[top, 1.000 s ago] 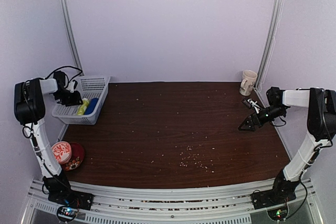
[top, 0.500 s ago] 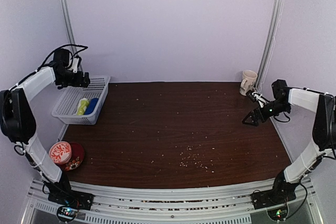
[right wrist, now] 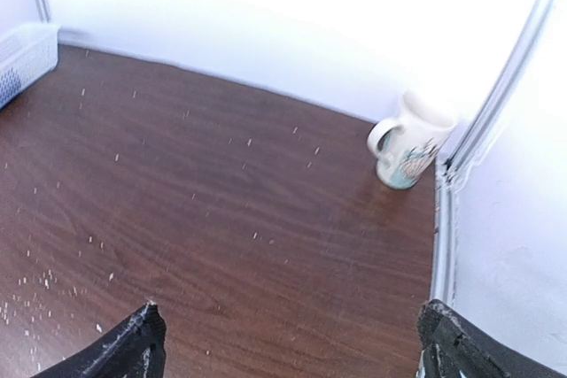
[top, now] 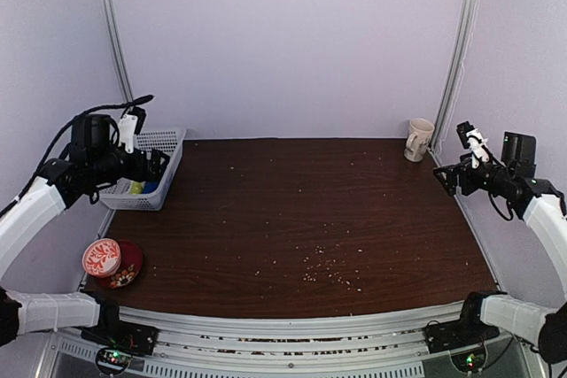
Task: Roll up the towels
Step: Reset both arms
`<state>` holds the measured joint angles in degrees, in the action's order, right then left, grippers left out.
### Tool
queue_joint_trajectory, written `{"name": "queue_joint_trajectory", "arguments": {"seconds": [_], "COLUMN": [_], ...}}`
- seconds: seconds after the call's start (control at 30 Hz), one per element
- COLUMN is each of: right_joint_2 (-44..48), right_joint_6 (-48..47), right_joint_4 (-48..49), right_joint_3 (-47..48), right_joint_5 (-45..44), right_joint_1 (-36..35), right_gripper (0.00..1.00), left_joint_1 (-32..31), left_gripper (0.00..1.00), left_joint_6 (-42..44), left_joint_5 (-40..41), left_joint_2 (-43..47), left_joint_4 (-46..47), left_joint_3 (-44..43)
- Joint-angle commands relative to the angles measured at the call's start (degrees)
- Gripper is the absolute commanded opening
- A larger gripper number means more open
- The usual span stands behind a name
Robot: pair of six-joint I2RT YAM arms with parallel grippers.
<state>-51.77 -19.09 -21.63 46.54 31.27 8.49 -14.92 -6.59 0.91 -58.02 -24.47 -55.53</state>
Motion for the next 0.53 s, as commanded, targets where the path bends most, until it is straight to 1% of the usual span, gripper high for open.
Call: {"name": "queue_joint_trajectory", "arguments": {"seconds": [0.0, 0.1, 0.2, 0.3, 0.5], "right_joint_2": [7.5, 10.9, 12.2, 13.6, 14.5], "right_joint_6": [7.4, 9.8, 10.2, 10.8, 11.9], "right_joint_4": [9.9, 11.2, 12.3, 14.1, 15.9], "right_joint_3": [-3.8, -5.2, -7.4, -9.3, -9.8], "right_joint_5": [-3.9, -6.5, -8.2, -9.0, -9.1], "right_joint_1": [0.3, 0.2, 0.2, 0.2, 0.1], "right_gripper": [1.00, 1.00, 1.00, 1.00, 1.00], "left_joint_1": [-0.1, -0.2, -0.2, -0.2, -0.2], "left_gripper": [0.98, 0.98, 0.98, 0.98, 0.98], "left_joint_6": [-0.2, -0.5, -0.6, -0.4, -0.3], "left_joint_5": [4.1, 4.5, 3.6, 2.5, 2.7], "left_joint_2": [8.9, 15.2, 18.7, 19.5, 21.3], "left_joint_4": [4.3, 6.2, 7.0, 6.9, 6.8], "left_joint_3": [8.7, 13.2, 15.7, 16.4, 16.8]}}
